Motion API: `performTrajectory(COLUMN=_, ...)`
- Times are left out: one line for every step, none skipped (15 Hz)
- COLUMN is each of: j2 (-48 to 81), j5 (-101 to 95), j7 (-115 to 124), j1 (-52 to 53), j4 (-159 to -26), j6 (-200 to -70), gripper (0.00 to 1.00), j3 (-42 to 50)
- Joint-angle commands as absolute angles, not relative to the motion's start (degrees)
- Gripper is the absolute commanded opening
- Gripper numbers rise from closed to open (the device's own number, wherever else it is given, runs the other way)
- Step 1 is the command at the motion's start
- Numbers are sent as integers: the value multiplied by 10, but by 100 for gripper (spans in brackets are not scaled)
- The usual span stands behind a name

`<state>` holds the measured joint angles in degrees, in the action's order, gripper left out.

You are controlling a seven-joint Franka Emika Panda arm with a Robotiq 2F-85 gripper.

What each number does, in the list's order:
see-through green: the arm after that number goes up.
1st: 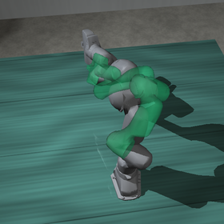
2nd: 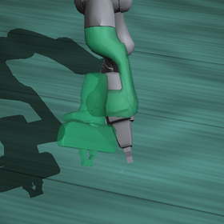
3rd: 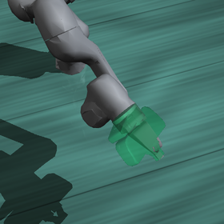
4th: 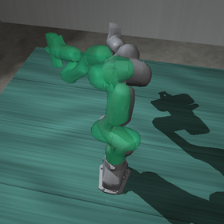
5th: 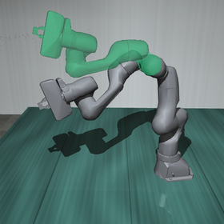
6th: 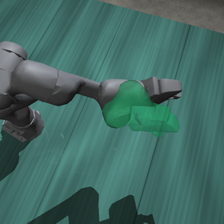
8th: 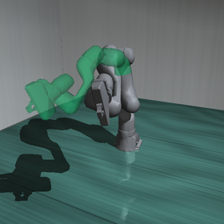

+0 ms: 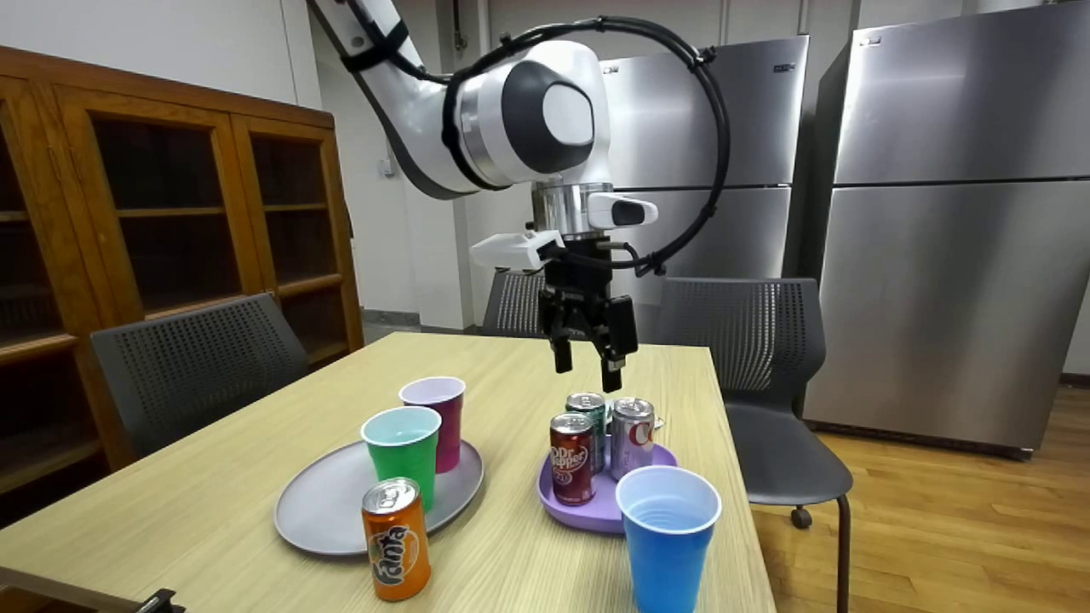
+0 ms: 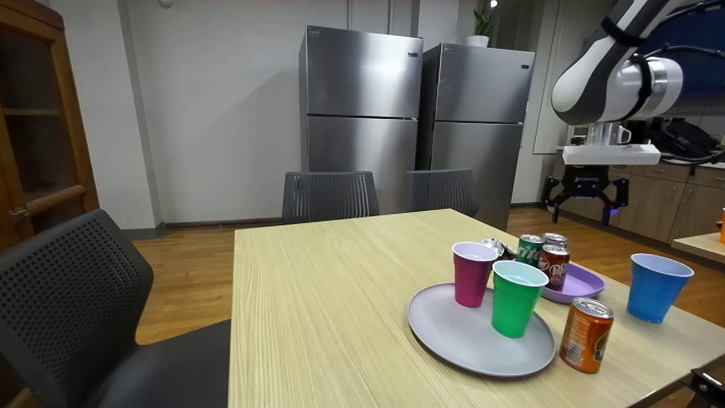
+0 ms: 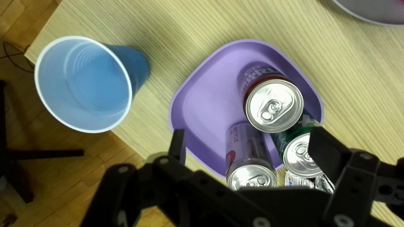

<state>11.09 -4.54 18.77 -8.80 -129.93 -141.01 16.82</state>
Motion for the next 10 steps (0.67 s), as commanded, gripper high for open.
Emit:
performTrajectory(j2=45, j5=-73, j7=203, j1=-88, j4=-1359, j6=-1404, gripper=100, j3=167)
performTrajectory(j2=35, j5=-74, j7=201, j1=-90, j4=-1371, j6=-1404, gripper=100, j3=165)
performTrajectory(j2=23, j5=-72, j7=193, j1=-93, j4=-1385, j6=-1403, gripper=100, j3=162)
performTrajectory(j2=13, j5=-74, j7=192, j1=-94, j4=-1397, j6=-1402, gripper=100, j3=161)
performTrajectory(j2=4, j5=-73, j7=182, j1=-95, j4=-1409, j6=-1399, gripper=100, j3=158)
performTrajectory(j2=-5, j5=-73, j7=174, j1=-96, j4=-1419, j6=-1393, gripper=100, j3=156)
performTrajectory(j2=-10, j5=-64, j7=153, j1=-95, j4=-1428, j6=-1390, gripper=100, j3=149)
performTrajectory(j2=-15, j5=-43, j7=128, j1=-92, j4=-1437, j6=-1398, gripper=100, j3=141)
performTrajectory(j2=-14, j5=-4, j7=92, j1=-84, j4=-1441, j6=-1414, gripper=100, j3=125)
performTrajectory(j2=15, j5=-42, j7=140, j1=-98, j4=-1418, j6=-1408, gripper=100, j3=138)
